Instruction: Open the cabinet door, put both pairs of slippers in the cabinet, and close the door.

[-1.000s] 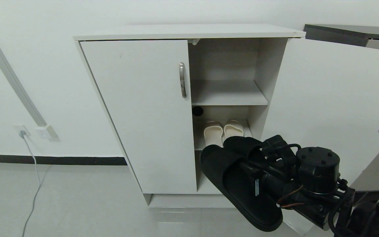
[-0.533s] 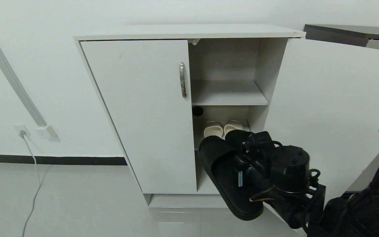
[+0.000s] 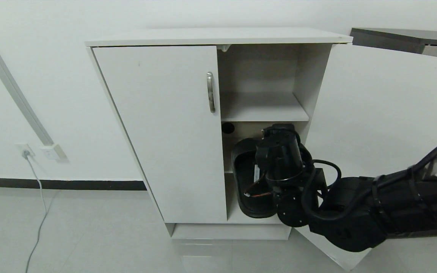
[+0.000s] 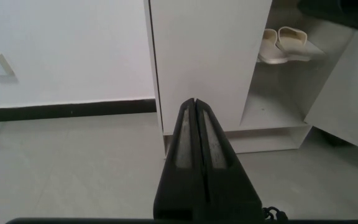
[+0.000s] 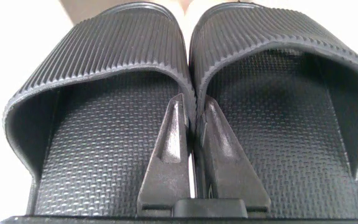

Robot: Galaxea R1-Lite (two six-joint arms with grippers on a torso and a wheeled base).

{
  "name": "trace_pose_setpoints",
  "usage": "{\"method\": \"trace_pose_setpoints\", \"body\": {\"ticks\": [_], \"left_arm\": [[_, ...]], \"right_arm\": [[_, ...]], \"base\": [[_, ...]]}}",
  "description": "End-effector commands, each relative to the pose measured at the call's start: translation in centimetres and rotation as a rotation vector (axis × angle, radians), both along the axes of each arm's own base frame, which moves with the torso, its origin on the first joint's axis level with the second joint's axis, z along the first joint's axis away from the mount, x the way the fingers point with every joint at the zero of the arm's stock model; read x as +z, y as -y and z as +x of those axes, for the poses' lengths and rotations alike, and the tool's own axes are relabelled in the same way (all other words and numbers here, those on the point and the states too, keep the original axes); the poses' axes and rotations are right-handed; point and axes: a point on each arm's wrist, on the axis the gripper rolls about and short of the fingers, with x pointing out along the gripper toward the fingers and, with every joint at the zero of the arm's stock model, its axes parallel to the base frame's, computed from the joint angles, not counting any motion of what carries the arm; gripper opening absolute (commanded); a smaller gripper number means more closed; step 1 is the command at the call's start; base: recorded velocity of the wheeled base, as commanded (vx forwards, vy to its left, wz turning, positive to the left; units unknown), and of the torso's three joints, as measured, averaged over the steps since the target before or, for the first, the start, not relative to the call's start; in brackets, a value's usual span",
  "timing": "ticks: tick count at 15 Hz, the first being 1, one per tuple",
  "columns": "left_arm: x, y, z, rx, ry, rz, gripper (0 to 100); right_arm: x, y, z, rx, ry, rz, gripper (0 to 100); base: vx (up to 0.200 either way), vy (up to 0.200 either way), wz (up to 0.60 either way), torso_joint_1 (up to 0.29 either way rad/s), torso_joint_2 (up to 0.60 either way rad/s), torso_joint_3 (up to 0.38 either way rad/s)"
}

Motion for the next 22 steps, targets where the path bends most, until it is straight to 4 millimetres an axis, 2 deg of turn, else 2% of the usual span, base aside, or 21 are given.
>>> {"method": "trace_pose_setpoints", "body": {"ticks": [1, 5, 10, 22], "left_arm": [[0.0, 0.0, 0.0, 0.0, -0.001, 0.0, 0], [0.0, 0.0, 0.0, 0.0, -0.001, 0.0, 0], [0.0, 0.0, 0.0, 0.0, -0.001, 0.0, 0], [0.0, 0.0, 0.0, 0.0, -0.001, 0.0, 0]], "right_arm": [[2.7, -0.1, 0.9, -0.009, 0.06, 0.005, 0], [4.0, 0.4, 2.2, -0.032, 0.094, 0.004, 0], [4.6, 0.5, 2.7, -0.035, 0.111, 0.013, 0], [4.7, 0.6, 3.3, -0.046, 0.118, 0.007, 0]], "base": [[0.0, 0.0, 0.0, 0.0, 0.0, 0.0], [0.0, 0.0, 0.0, 0.0, 0.0, 0.0], [0.0, 0.0, 0.0, 0.0, 0.0, 0.0], [0.2, 0.0, 0.0, 0.002, 0.0, 0.002]]}}
